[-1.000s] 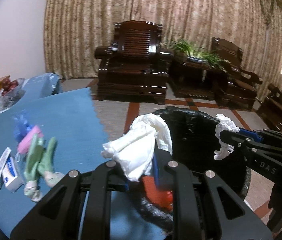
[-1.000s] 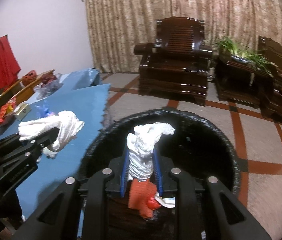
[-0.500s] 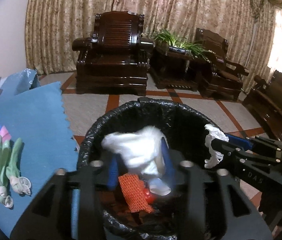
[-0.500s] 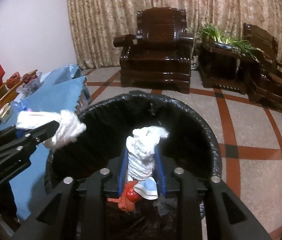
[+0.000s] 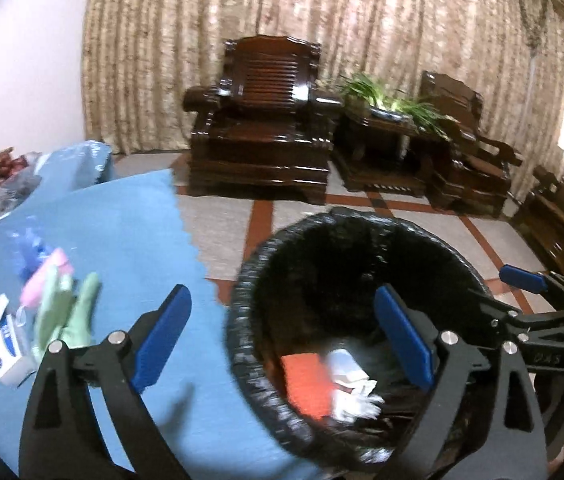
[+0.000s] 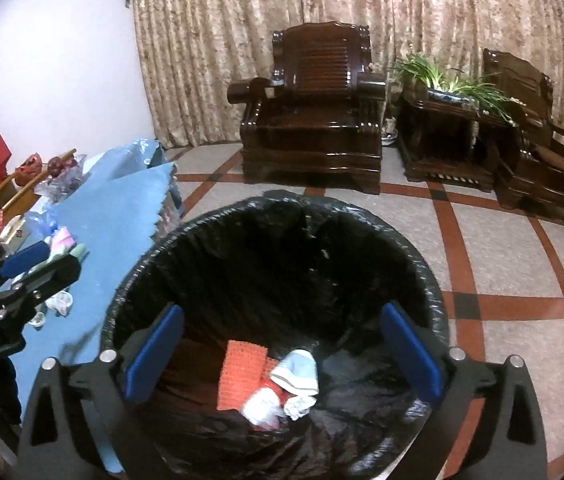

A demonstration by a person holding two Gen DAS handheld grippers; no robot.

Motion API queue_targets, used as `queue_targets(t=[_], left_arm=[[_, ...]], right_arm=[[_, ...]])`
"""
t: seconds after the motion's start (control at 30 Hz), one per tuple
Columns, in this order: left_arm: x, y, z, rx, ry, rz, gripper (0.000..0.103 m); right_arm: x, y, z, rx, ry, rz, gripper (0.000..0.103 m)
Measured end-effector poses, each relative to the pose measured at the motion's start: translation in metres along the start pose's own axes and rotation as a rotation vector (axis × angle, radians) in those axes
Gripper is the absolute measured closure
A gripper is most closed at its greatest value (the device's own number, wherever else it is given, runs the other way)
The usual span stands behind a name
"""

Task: Collect trash
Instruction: 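Carry the white cloth and tissue over the bin and open both grippers, then move both tools from the bin back to the table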

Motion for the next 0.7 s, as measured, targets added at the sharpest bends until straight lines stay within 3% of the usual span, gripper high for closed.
queue_targets(t=[0.7], left_arm=[[0.060, -0.017, 0.168, 0.183, 0.321, -0.028, 0.011]], right_arm=[[-0.034, 0.030, 0.132, 0.178, 0.217, -0.023, 0.006]])
Point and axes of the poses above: each gripper's, at about its wrist camera, not at the fingertips, and x roughly against the way its jaws point, z to its left, y to its top, the point moved 3 cm from there along -x, roughly the way its jaws point, and after that the axes turned 9 degrees about y, right-handed, at the moved point
